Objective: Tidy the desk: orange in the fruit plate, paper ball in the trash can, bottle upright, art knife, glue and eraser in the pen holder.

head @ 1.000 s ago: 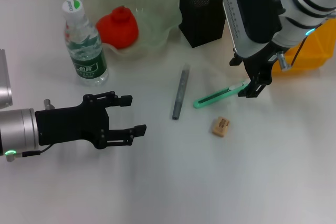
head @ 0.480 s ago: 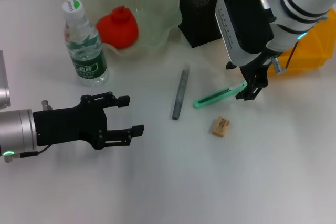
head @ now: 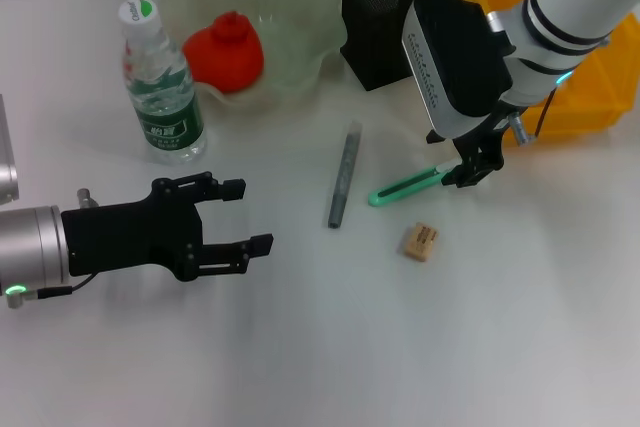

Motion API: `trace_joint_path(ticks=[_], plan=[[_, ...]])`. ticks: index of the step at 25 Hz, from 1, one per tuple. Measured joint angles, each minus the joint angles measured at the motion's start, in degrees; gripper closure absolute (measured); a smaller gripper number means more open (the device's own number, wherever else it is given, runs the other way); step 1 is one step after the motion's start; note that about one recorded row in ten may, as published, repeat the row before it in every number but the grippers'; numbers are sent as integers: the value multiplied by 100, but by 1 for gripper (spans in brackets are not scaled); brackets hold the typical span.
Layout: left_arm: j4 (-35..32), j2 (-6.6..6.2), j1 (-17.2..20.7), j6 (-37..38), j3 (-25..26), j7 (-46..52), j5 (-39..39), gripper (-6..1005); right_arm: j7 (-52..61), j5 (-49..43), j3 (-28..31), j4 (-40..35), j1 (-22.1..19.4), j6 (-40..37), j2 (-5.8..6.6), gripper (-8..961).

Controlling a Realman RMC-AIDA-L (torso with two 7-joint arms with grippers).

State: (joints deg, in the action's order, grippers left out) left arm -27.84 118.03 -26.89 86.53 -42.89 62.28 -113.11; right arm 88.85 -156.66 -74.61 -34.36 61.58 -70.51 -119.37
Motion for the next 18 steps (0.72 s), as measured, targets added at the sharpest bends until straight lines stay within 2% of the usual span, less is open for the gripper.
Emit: trace_joint_path(ticks=[13, 18], plan=[[-15, 0, 0, -14, 0, 7, 26, 186, -22, -17, 0, 161, 21, 118, -8, 477], [-15, 0, 0, -14, -1, 13, 26, 186, -25, -24, 0, 170, 16, 154, -8, 485]])
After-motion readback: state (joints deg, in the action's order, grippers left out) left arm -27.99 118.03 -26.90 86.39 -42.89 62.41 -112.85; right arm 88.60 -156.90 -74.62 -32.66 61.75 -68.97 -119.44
